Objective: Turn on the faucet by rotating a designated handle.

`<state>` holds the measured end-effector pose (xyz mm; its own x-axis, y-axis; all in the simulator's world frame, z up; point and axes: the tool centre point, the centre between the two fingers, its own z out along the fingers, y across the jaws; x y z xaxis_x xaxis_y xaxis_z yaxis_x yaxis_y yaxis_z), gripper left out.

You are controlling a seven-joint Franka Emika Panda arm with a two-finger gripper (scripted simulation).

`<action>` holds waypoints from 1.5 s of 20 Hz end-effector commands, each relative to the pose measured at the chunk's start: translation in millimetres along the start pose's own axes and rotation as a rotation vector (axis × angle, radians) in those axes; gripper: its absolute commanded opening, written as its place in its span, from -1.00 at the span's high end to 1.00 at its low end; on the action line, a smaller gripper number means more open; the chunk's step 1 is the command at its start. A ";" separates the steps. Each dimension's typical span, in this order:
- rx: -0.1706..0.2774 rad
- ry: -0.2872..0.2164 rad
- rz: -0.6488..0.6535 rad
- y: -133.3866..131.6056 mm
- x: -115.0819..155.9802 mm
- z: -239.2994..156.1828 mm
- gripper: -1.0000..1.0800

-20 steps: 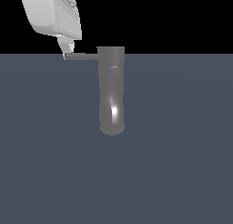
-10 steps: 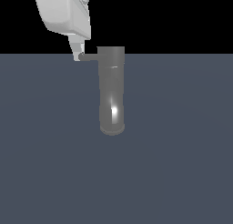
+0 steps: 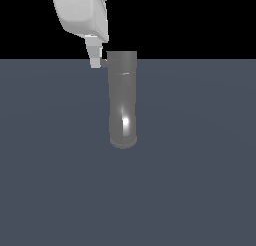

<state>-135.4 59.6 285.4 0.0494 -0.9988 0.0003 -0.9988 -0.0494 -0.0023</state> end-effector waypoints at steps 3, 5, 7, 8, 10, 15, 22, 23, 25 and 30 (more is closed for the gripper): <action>-0.001 0.000 0.005 -0.9 23.4 0.0 1.00; -0.001 0.000 0.006 -1.4 35.2 0.0 1.00; -0.001 0.000 0.006 -1.9 46.9 0.0 1.00; -0.001 0.000 0.007 -2.2 52.9 0.0 1.00; -0.001 0.000 0.007 -2.7 64.4 0.0 1.00; -0.002 0.000 0.009 -4.0 92.9 0.0 1.00; -0.002 0.001 -0.016 -10.4 96.3 0.1 1.00; -0.002 0.001 -0.015 -12.6 98.7 0.1 1.00; -0.002 0.001 -0.014 -17.1 103.4 0.1 1.00; -0.002 0.001 -0.010 -27.9 114.9 0.1 1.00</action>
<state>-107.1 -47.3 285.5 0.0661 -0.9978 0.0004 -0.9978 -0.0661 0.0029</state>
